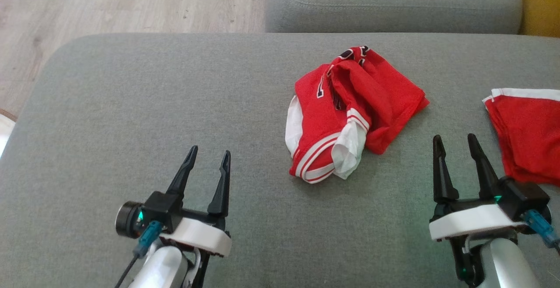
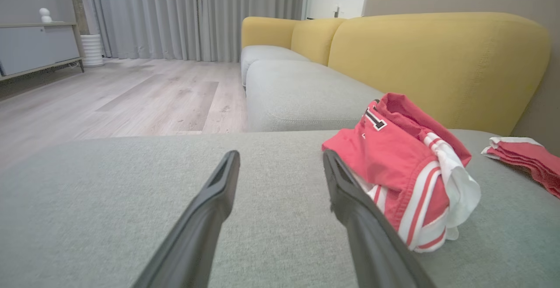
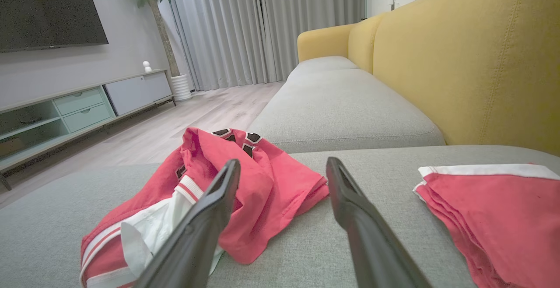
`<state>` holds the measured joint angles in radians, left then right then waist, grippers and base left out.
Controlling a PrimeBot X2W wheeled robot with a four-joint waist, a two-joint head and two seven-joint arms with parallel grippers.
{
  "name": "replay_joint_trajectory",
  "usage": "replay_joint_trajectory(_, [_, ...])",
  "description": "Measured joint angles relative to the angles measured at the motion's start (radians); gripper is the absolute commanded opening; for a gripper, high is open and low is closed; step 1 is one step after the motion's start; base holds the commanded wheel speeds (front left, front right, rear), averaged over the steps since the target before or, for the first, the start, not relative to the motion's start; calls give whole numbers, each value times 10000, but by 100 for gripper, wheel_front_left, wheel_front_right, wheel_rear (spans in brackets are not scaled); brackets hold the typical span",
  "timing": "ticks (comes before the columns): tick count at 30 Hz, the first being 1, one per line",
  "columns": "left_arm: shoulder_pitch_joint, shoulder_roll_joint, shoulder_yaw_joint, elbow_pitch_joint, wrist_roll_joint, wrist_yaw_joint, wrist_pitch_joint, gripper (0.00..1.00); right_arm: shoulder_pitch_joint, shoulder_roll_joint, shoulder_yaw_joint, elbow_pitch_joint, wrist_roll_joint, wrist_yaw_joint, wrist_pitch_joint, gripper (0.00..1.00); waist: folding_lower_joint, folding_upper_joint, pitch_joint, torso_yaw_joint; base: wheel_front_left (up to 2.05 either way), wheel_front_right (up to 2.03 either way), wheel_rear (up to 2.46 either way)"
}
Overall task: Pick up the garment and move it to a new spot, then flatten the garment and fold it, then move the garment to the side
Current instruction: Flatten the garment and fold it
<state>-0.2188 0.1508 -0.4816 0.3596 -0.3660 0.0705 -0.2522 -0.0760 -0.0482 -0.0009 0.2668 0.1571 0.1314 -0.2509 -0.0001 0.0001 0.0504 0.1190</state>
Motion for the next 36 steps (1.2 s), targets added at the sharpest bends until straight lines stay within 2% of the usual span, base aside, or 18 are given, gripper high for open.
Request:
replay_joint_trajectory(5, [-77, -92, 92, -19, 267, -234, 0, 100, -9, 0, 63, -4, 0, 0, 0, 100, 1, 0, 132, -187, 0, 0, 0])
replay_joint_trajectory(8, [-339, -238, -54, 138, 345, -516, 0, 100, -18, 0, 105, -12, 0, 0, 0, 100, 1, 0, 256, -320, 0, 0, 0])
replay_joint_trajectory(12, [-922, -516, -679, 577, 430, -1066, 90, 100, -91, 0, 151, -19, 0, 0, 0, 100, 1, 0, 489, -531, 0, 0, 0])
replay_joint_trajectory(17, [-1604, -788, -1586, 1360, 497, -1595, 803, 100, -350, 0, 253, -36, 2, 0, 0, 100, 2, 0, 836, -883, 0, 0, 0])
replay_joint_trajectory(22, [-2069, -844, -1818, 2232, 602, -1570, 1216, 100, -577, 0, 316, -82, 35, 0, 0, 100, 2, 0, 1135, -1250, 0, 0, 0])
replay_joint_trajectory(26, [-2490, -857, -1804, 2882, 602, -1384, 1273, 100, -687, 0, 322, -128, 105, 0, 0, 100, 2, 0, 1441, -1605, 0, 0, 0])
replay_joint_trajectory(27, [-2587, -867, -1799, 3005, 608, -1310, 1260, 48, -689, 0, 318, -146, 107, 0, 0, 100, 2, 0, 1515, -1680, 0, 0, 0])
replay_joint_trajectory(28, [-2686, -876, -1795, 3139, 625, -1308, 1262, 0, -690, 0, 307, -161, 107, 0, 0, 100, 2, 0, 1583, -1746, 0, 0, 0])
replay_joint_trajectory(36, [-3097, -654, -1843, 3632, 832, -1310, 1099, 0, -693, 0, 238, -159, 203, 0, 0, 100, 1, 0, 1608, -1725, 0, 0, 0])
